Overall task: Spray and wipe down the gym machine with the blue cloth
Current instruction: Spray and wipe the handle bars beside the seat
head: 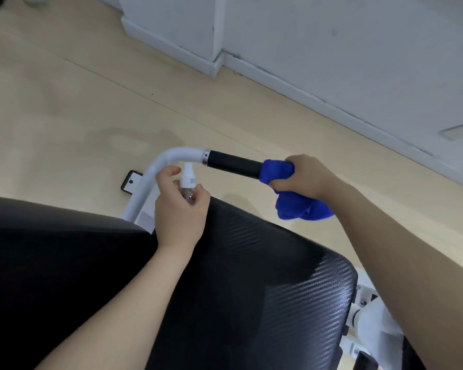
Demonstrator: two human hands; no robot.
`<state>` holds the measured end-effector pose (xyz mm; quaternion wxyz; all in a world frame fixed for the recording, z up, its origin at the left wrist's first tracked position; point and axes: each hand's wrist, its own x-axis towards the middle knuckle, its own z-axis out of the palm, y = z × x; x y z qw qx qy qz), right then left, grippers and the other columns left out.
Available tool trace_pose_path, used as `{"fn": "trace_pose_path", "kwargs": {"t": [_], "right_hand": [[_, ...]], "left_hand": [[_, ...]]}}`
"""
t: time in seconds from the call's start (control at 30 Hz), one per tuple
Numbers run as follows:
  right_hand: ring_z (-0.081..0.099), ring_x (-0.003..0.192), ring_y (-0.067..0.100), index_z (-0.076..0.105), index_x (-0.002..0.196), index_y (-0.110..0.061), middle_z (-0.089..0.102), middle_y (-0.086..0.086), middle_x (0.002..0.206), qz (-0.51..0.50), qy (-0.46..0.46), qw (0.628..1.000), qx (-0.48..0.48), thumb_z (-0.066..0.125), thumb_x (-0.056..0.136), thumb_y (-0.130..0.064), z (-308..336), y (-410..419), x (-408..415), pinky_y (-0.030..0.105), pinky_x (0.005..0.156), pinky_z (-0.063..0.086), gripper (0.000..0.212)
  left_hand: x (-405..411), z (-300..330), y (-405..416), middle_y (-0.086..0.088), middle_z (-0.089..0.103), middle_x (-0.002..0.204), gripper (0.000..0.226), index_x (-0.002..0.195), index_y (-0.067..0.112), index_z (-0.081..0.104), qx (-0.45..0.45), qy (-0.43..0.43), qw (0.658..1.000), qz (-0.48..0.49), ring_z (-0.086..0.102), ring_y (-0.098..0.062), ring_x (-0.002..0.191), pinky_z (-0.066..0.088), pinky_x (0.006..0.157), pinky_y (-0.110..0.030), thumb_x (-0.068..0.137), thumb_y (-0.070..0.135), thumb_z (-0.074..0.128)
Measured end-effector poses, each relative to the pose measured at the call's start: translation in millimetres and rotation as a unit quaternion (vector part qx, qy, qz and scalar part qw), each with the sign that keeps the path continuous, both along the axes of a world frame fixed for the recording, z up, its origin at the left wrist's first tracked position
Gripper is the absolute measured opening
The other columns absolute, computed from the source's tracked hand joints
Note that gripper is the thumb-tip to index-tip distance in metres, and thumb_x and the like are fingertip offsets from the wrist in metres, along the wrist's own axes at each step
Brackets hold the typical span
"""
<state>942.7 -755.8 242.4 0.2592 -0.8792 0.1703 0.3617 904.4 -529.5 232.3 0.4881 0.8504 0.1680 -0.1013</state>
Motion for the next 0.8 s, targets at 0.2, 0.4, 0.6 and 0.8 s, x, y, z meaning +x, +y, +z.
{"fn": "trace_pose_path", "kwargs": {"t": [0.2, 0.4, 0.6, 0.8], "right_hand": [[0.05, 0.091, 0.022, 0.055, 0.108, -0.017, 0.062, 0.001, 0.097, 0.272, -0.195, 0.922, -0.193, 0.057, 0.084, -0.042, -8, 56, 16, 0.031, 0.078, 0.032, 0.035], [0.051, 0.103, 0.025, 0.049, 0.113, -0.013, 0.055, 0.002, 0.099, 0.311, -0.214, 0.915, -0.142, 0.049, 0.088, -0.018, -34, 145, 66, 0.03, 0.076, 0.032, 0.026], [0.057, 0.072, 0.019, 0.058, 0.089, -0.015, 0.059, -0.002, 0.076, 0.116, -0.004, 0.992, 0.043, 0.07, 0.072, -0.048, -18, 89, 68, 0.027, 0.057, 0.041, 0.039], [0.06, 0.07, 0.016, 0.06, 0.091, -0.02, 0.065, -0.004, 0.079, 0.034, 0.086, 0.994, 0.051, 0.071, 0.069, -0.054, 2, 22, 38, 0.028, 0.06, 0.043, 0.042]], "left_hand": [[3, -1, 2, 0.003, 0.056, 0.069, 0.036, 0.118, 0.016, 0.035, 0.015, -0.01, 1.0, -0.02, 0.058, -0.022, 0.067, 0.044, 0.057, -0.033, 0.086, 0.015, 0.053], [4, -3, 1, 0.001, 0.059, 0.07, 0.036, 0.116, 0.022, 0.034, -0.002, -0.005, 1.0, -0.006, 0.061, -0.025, 0.069, 0.052, 0.063, -0.046, 0.086, 0.014, 0.053], [3, -7, 3, -0.005, 0.062, 0.075, 0.035, 0.115, 0.025, 0.033, 0.011, 0.0, 1.0, -0.011, 0.061, -0.025, 0.068, 0.053, 0.063, -0.047, 0.086, 0.017, 0.052], [3, -6, 2, -0.001, 0.06, 0.074, 0.031, 0.107, 0.03, 0.032, 0.01, 0.009, 1.0, -0.007, 0.061, -0.024, 0.07, 0.051, 0.062, -0.042, 0.086, 0.017, 0.051]]}}
